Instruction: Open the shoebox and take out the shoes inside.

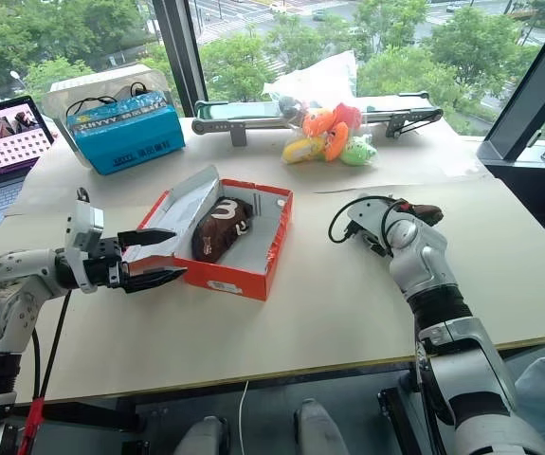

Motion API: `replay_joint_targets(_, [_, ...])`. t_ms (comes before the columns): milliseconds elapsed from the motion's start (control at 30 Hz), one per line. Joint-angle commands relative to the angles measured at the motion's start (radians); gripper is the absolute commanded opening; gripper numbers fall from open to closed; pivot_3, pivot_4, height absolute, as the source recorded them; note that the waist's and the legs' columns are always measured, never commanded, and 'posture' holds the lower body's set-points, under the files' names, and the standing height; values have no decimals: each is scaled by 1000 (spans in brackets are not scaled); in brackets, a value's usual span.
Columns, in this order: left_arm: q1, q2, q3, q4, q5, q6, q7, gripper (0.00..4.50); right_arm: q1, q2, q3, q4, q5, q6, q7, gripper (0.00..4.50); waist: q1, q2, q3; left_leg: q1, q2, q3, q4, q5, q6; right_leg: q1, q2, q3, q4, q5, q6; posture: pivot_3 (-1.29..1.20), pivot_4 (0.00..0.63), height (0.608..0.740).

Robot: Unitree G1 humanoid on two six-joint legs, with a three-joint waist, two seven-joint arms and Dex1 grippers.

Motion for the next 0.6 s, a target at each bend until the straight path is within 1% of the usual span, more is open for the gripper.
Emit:
replay_joint_targets(33, [-23, 4, 11, 2, -2, -22, -4, 4500, 22, -10, -38, -190, 72, 151, 106, 4468, 2, 0, 0, 0, 0, 0, 0, 0, 0, 0, 0, 0, 0, 0, 0, 0, 150, 715])
replay_joint_targets(100, [-28, 3, 9, 6, -1, -23, -4, 4500, 49, -17, -39, -268, 96, 217, 147, 4468, 4, 0, 0, 0, 0, 0, 0, 0, 0, 0, 0, 0, 0, 0, 0, 0, 150, 715])
replay_joint_targets(267, [-33, 3, 8, 12, 0, -28, -5, 4500, 74, -20, -66, -359, 144, 337, 165, 4468, 4, 0, 0, -1, 0, 0, 1, 0, 0, 0, 0, 0, 0, 0, 0, 0, 150, 715])
replay_joint_targets(367, [-36, 4, 6, 15, 0, -30, -5, 4500, 81, -32, -77, -370, 169, 375, 161, 4468, 4, 0, 0, 0, 0, 0, 1, 0, 0, 0, 0, 0, 1, 0, 0, 0, 150, 715])
replay_joint_targets(467, [-40, 4, 5, 17, 0, -30, -6, 4500, 85, -57, -75, -351, 176, 373, 143, 4468, 7, 0, 0, -1, 0, 0, 1, 0, 0, 0, 0, 0, 0, 0, 0, 0, 150, 715])
replay_joint_targets(600, [-40, 5, 5, 16, 1, -28, -6, 4500, 49, -80, -100, -341, 196, 379, 113, 4468, 9, 0, 0, -1, 0, 0, 1, 0, 0, 0, 0, -1, -1, 0, 0, 0, 150, 715])
